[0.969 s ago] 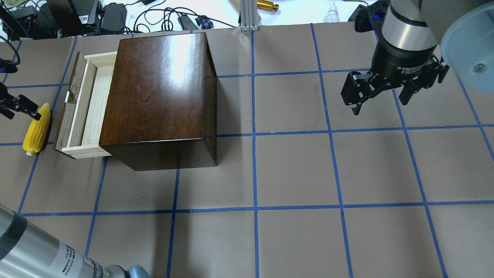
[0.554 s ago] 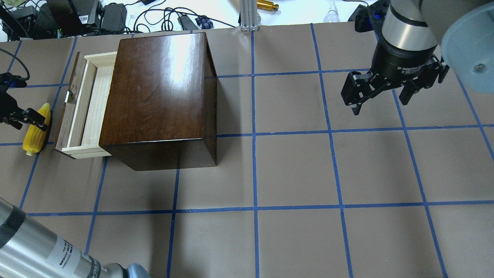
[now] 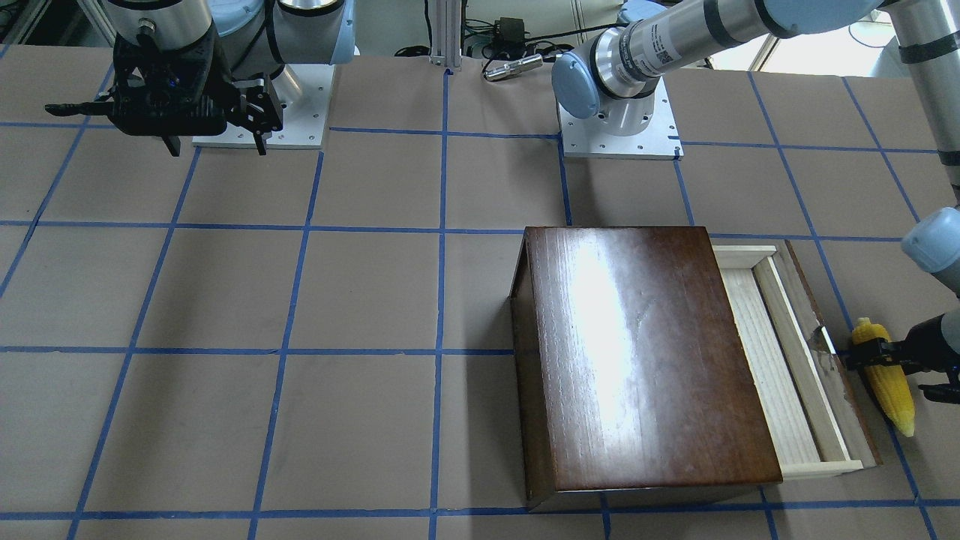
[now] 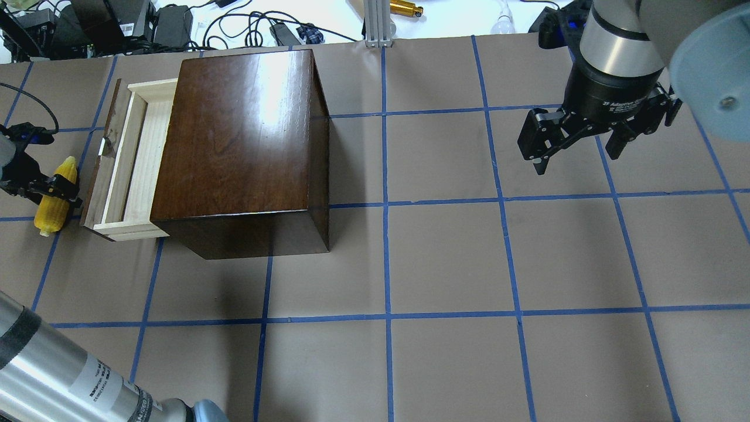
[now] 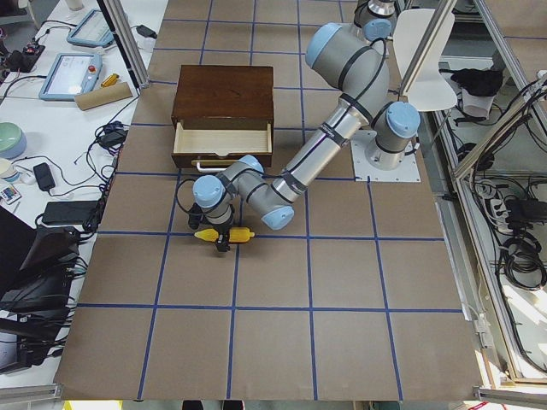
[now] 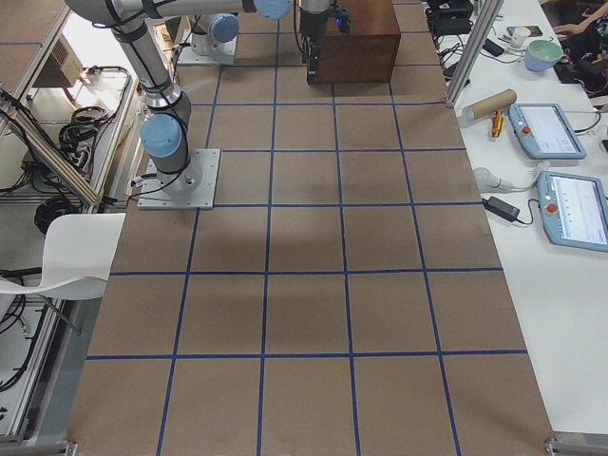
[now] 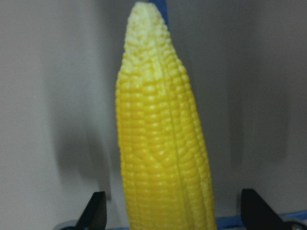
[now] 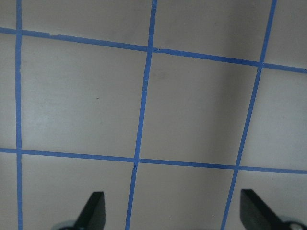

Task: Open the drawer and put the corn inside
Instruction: 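Lower the left gripper and grasp the yellow corn cob, then lift the corn with the left gripper and carry it over the drawer, then lower the corn into the open drawer and open the left gripper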

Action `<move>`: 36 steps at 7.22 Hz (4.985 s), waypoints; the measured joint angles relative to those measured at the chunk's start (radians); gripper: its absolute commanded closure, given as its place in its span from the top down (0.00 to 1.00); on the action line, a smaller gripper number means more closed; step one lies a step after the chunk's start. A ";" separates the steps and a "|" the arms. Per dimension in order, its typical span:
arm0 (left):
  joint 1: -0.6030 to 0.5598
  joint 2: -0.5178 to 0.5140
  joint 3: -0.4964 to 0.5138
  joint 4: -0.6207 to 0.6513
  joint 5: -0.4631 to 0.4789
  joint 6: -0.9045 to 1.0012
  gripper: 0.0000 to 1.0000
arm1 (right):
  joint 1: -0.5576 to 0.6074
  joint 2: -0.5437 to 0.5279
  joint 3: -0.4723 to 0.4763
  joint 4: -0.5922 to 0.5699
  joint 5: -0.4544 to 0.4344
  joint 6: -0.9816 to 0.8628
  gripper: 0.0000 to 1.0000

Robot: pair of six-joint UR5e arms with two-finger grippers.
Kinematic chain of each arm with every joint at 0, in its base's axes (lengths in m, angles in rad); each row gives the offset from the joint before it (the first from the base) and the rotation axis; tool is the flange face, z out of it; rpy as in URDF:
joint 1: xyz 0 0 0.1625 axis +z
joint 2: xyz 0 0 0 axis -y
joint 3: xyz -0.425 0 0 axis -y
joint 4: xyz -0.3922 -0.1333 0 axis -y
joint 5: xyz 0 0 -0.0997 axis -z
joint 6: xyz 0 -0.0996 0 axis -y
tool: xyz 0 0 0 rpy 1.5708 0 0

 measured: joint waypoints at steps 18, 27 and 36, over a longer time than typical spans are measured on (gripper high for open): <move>-0.153 0.273 0.149 -0.427 -0.057 -0.106 0.00 | 0.000 0.001 0.000 0.000 0.000 0.000 1.00; -0.376 0.345 0.048 -0.427 -0.065 -0.459 1.00 | 0.000 0.000 0.000 0.000 -0.001 0.000 1.00; -0.398 0.426 0.057 -0.472 -0.057 -0.477 1.00 | 0.000 0.001 0.000 0.000 -0.001 0.000 1.00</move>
